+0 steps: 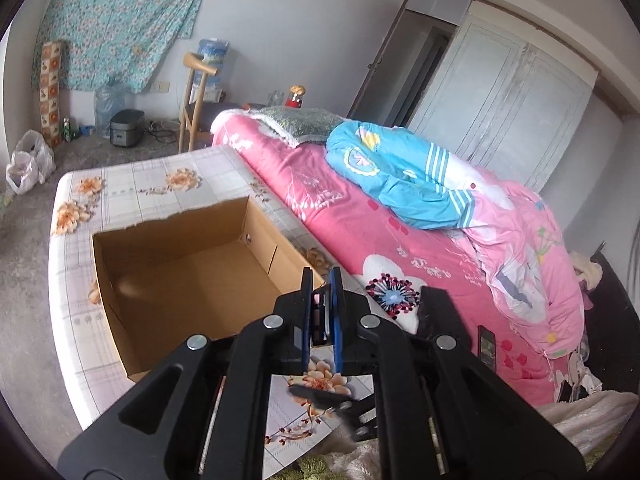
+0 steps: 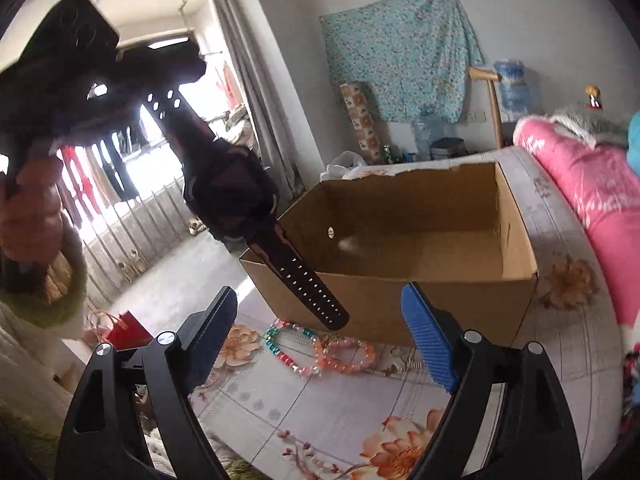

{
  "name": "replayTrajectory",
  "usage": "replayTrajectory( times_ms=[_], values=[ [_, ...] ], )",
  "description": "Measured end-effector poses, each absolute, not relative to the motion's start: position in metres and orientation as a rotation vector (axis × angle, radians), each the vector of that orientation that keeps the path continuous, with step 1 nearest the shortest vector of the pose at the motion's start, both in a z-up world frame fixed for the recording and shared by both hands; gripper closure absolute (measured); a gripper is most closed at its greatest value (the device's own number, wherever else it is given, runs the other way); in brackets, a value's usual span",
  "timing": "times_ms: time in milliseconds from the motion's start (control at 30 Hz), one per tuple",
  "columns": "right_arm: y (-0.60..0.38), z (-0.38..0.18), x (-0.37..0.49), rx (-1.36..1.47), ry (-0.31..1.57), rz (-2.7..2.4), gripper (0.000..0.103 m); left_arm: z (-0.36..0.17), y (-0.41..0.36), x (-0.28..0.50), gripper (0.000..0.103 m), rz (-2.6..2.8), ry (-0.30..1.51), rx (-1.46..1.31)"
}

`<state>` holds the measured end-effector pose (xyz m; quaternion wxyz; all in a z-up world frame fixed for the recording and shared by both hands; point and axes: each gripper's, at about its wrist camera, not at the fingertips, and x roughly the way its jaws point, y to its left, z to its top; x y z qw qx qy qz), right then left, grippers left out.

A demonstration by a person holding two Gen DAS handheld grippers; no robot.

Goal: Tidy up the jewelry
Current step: 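Lower the smartwatch into the cardboard box and open the right gripper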

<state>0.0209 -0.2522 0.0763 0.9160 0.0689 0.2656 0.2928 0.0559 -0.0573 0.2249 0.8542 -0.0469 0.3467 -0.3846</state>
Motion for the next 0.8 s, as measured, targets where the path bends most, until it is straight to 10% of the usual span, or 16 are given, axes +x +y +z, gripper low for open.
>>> replayTrajectory(
  times_ms=[100, 267, 467, 800],
  values=[
    [-0.244, 0.081, 0.033, 0.105, 0.536, 0.622, 0.025, 0.239, -0.063, 0.053, 0.096, -0.807, 0.687, -0.084],
    [-0.255, 0.090, 0.062, 0.150, 0.555, 0.651, 0.070, 0.254, -0.061, 0.055, 0.096, -0.814, 0.646, -0.085],
    [-0.254, 0.116, 0.096, 0.116, 0.591, 0.661, 0.094, 0.263, -0.044, 0.076, 0.096, -0.765, 0.596, -0.090],
    [-0.215, 0.109, 0.211, -0.238, 0.844, 0.428, 0.097, 0.196, -0.023, 0.188, 0.096, -0.581, 0.748, -0.050]
  ],
)
